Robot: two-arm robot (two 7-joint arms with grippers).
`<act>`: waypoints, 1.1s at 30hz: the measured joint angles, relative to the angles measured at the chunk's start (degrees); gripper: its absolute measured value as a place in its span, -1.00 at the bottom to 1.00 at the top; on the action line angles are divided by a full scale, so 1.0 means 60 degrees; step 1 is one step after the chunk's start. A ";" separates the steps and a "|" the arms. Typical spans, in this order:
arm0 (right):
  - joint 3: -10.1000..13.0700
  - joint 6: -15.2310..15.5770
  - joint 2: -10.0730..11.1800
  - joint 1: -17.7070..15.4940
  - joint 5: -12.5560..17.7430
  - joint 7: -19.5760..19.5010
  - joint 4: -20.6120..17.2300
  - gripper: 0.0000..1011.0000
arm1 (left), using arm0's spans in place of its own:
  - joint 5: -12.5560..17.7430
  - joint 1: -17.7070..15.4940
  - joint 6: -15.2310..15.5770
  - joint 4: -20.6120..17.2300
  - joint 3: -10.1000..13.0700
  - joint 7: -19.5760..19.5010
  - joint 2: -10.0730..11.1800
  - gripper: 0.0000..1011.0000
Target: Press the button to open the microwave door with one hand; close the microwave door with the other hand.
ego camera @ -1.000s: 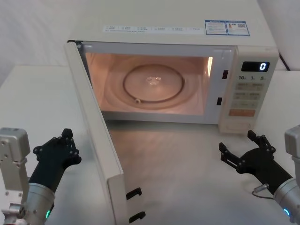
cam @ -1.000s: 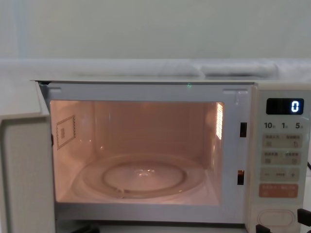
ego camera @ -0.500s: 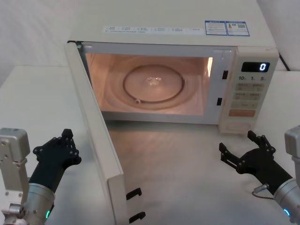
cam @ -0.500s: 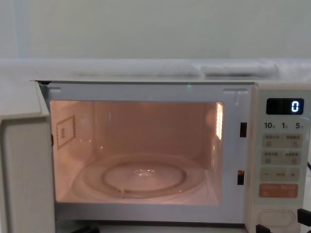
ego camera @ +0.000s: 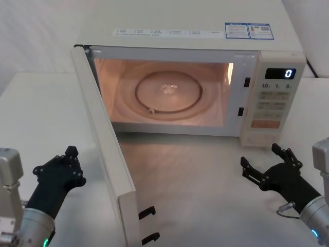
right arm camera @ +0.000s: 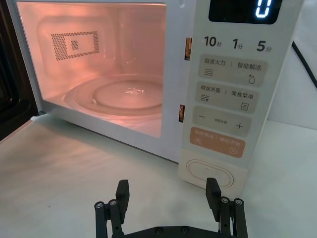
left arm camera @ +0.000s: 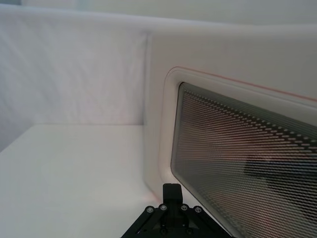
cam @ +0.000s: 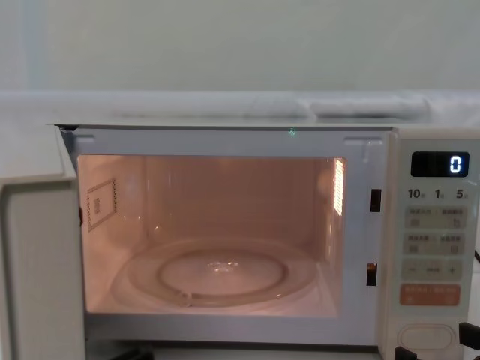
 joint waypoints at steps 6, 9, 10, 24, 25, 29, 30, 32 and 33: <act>0.0000 0.0000 0.0000 0.0000 0.0000 0.0000 0.0000 0.98 | -0.0314 0.0467 -0.0029 -0.0492 -0.0358 -0.0566 0.0218 -1.00; 0.0000 0.0000 0.0000 0.0000 0.0000 0.0000 0.0000 0.98 | -0.0634 0.0751 -0.0045 -0.0806 -0.0644 -0.0896 0.0371 -1.00; 0.0000 0.0000 0.0000 0.0000 0.0000 0.0000 0.0000 0.98 | -0.0750 0.0823 -0.0045 -0.0893 -0.0731 -0.0990 0.0420 -1.00; 0.0000 0.0000 0.0000 0.0000 0.0000 0.0000 0.0000 0.98 | -0.2835 0.1536 0.0094 -0.1724 -0.1954 -0.2517 0.1531 -1.00; 0.0000 0.0000 -0.0001 0.0001 0.0000 0.0000 0.0000 0.98 | -0.2881 0.1526 0.0107 -0.1731 -0.1954 -0.2566 0.1586 -1.00; -0.0001 0.0000 0.0000 0.0001 0.0000 0.0000 0.0000 0.98 | -0.2964 0.1407 0.0143 -0.1752 -0.1816 -0.2707 0.1818 -1.00; 0.0000 0.0000 -0.0001 0.0001 0.0000 0.0000 0.0000 0.98 | -0.2964 0.1383 0.0147 -0.1755 -0.1781 -0.2719 0.1851 -1.00; 0.0000 0.0000 -0.0001 0.0000 0.0000 0.0000 0.0000 0.98 | -0.2961 0.1284 0.0152 -0.1764 -0.1625 -0.2757 0.1968 -1.00; 0.0000 0.0000 0.0000 0.0000 0.0000 0.0000 0.0000 0.98 | -0.2956 0.1247 0.0155 -0.1770 -0.1565 -0.2764 0.2003 -1.00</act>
